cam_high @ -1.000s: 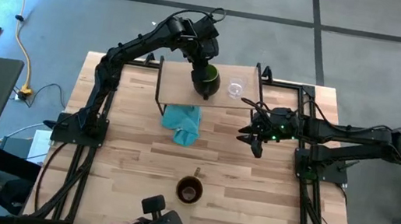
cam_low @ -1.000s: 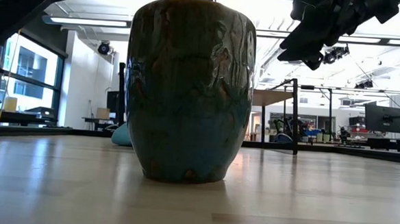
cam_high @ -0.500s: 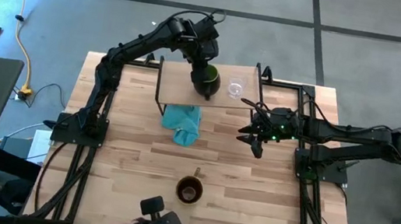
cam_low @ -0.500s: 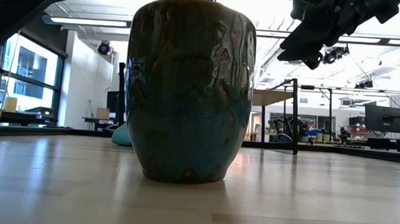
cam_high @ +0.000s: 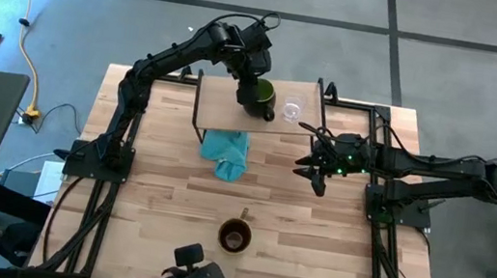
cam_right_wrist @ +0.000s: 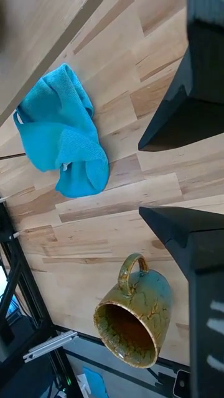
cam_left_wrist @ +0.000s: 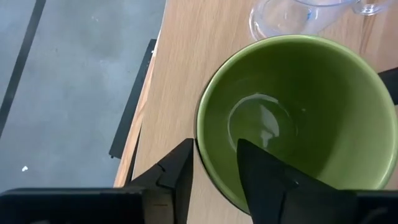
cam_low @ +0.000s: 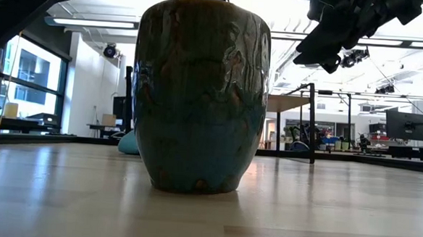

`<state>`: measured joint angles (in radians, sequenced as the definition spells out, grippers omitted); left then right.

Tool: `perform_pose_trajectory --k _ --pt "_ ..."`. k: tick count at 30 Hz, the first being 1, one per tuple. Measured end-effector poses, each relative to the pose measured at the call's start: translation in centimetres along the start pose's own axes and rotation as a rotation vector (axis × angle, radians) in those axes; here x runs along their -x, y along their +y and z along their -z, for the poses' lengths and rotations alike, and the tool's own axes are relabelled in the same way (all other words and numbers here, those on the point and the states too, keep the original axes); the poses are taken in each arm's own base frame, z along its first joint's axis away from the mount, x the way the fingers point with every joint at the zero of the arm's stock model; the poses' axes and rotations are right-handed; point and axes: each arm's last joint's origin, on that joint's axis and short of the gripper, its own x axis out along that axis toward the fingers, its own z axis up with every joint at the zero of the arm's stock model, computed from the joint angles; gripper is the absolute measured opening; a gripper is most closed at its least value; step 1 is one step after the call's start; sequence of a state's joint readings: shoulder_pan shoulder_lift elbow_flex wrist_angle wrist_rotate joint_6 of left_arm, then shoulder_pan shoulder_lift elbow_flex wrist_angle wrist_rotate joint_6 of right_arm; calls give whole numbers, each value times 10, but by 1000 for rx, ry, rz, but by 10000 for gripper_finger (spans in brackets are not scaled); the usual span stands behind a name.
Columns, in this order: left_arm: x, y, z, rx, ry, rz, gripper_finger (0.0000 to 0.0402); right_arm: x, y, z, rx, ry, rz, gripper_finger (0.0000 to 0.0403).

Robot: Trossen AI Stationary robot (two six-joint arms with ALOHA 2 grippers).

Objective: Stack small to large cups/mugs on shelf
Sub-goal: Put the black mug on the shelf

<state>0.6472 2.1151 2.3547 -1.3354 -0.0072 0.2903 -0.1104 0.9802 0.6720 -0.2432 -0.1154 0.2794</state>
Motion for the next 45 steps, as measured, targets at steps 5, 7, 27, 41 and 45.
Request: perform_pose_trajectory --k 5,7,27,41,45 --pt "0 0 0 -29 1 -1 107 0 0 0 0 0 0 144" --pt "0 0 0 -47 2 -3 103 0 0 0 0 0 0 144" --pt "1 0 1 -201 8 -9 69 0 0 0 -8 1 0 144" --pt "2 -5 1 -241 15 4 69 0 0 0 10 0 3 144" --pt "3 -8 0 -256 16 8 69 0 0 0 11 -2 10 144"
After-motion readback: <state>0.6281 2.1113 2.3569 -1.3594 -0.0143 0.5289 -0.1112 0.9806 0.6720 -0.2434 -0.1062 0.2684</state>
